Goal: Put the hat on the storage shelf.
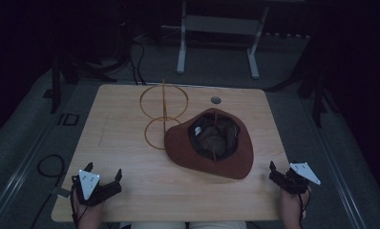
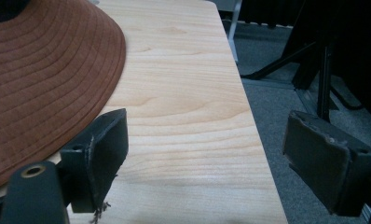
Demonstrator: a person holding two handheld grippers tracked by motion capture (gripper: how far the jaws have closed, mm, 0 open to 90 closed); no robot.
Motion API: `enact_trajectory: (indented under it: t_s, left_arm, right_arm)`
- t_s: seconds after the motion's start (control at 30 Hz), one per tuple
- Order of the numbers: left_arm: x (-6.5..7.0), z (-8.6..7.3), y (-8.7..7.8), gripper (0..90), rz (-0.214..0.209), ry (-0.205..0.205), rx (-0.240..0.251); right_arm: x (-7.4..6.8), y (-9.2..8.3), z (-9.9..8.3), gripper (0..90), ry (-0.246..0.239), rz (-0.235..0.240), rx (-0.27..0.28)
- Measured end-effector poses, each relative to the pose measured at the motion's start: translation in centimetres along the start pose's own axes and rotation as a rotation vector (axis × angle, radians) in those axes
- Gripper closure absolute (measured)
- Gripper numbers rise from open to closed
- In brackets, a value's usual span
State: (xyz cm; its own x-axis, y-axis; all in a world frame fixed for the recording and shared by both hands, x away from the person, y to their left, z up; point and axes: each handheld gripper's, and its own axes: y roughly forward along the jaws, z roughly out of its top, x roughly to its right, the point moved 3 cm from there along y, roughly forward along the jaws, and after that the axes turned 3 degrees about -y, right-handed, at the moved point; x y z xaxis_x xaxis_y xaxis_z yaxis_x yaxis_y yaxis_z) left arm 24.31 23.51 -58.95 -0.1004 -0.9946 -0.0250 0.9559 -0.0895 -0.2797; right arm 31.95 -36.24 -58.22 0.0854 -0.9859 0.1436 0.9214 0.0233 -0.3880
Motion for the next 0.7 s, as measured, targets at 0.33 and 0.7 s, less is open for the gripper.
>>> enact_trajectory:
  t_s: [0.33,0.7]
  left_arm:
    - [1.0,0.1,0.1,2.3,-0.037,0.061,-0.017]
    - [2.3,0.3,0.0,2.2,-0.104,0.068,-0.017]
  right_arm:
    - [0.1,0.0,0.3,14.3,0.028,0.021,-0.015]
    - [-2.6,0.0,2.6,14.2,-0.045,0.158,-0.120]
